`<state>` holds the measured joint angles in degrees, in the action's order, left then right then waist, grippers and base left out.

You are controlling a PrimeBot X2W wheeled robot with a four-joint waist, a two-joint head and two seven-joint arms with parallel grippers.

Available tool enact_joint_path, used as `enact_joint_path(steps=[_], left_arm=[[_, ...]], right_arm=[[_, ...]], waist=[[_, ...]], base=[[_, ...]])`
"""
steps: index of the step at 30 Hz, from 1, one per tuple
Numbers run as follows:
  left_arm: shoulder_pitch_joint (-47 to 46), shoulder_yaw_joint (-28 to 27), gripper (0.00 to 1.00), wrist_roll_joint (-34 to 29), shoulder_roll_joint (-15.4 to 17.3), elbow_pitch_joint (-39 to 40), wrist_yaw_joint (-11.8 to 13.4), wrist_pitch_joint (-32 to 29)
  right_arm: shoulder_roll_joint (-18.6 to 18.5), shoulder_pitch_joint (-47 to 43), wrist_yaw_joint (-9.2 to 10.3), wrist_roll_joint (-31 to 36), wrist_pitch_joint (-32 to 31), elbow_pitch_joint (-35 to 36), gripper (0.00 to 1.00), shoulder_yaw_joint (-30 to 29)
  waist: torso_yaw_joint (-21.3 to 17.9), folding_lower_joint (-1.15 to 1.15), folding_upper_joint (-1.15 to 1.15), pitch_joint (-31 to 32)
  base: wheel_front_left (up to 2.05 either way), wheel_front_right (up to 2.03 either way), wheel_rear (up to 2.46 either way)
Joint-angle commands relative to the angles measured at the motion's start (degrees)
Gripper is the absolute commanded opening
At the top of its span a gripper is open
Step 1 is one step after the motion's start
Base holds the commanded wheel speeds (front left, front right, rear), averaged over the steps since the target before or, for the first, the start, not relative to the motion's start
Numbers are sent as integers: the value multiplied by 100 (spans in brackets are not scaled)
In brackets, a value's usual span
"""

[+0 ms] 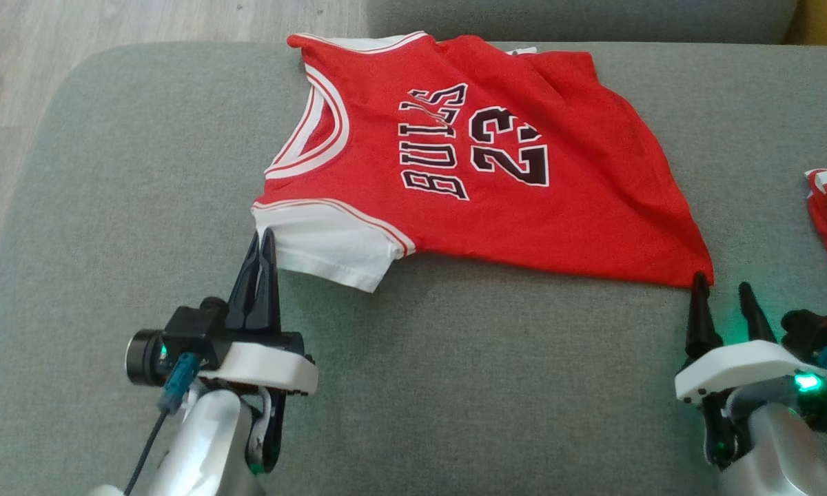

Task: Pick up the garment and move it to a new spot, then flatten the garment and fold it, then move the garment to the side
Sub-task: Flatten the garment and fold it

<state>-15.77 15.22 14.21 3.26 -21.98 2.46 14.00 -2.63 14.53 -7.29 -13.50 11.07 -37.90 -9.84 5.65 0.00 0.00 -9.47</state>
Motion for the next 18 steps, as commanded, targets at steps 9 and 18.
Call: enact_joint_path(steps=[9, 18], left_arm=[[-74, -41, 0, 16, 32, 455, 0, 92], [-36, -62, 0, 12, 117, 443, 37, 95]], right_arm=[[-25, 476, -20, 118, -154, -682, 100, 184], [-25, 638, -20, 76, 50, -945, 0, 518]], waist=[[82, 0, 0, -62], [0, 0, 0, -6]], base=[[0, 0, 0], [0, 0, 0]])
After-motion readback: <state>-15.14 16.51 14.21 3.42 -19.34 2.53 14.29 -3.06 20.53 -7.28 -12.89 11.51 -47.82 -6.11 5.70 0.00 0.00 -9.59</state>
